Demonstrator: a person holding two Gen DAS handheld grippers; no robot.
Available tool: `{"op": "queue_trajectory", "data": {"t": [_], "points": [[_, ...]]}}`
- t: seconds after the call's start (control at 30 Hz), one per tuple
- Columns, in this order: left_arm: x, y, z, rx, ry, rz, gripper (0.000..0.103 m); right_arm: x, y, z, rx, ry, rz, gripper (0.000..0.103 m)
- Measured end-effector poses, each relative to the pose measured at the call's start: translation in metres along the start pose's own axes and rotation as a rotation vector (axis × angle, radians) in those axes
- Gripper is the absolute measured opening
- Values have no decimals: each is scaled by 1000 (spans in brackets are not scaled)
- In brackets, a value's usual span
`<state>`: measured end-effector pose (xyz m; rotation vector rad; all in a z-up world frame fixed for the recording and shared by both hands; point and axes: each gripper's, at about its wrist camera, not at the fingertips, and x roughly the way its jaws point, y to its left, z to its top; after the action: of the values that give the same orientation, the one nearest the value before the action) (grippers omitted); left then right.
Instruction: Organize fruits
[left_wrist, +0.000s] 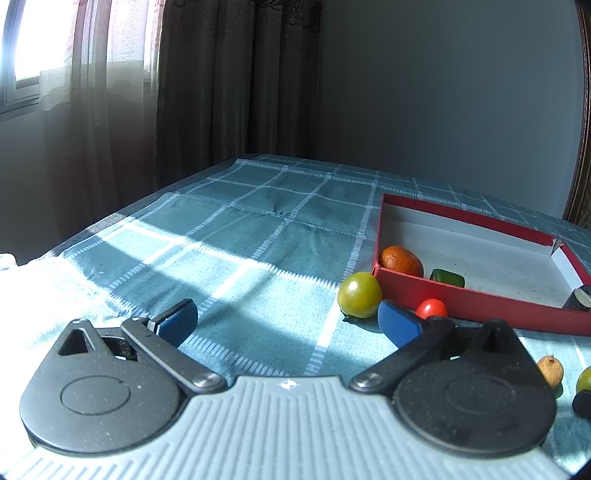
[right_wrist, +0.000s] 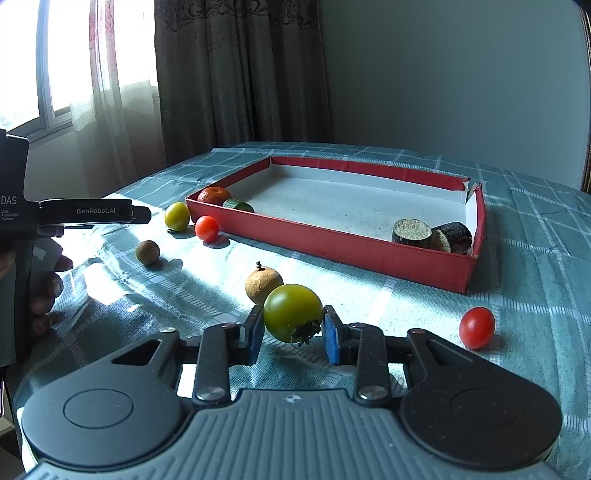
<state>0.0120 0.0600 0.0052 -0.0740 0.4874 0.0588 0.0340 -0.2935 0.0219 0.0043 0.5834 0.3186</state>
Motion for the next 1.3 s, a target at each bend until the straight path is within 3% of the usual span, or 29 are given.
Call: {"op": "queue_trajectory", "data": {"t": [0.77, 1.3], "points": [[-3, -2, 0, 12, -28, -15, 103, -5, -10, 1, 73, -25, -26, 33], [-8, -17, -3, 91, -54, -16, 103, -1, -9, 17, 51, -56, -64, 33]]}}
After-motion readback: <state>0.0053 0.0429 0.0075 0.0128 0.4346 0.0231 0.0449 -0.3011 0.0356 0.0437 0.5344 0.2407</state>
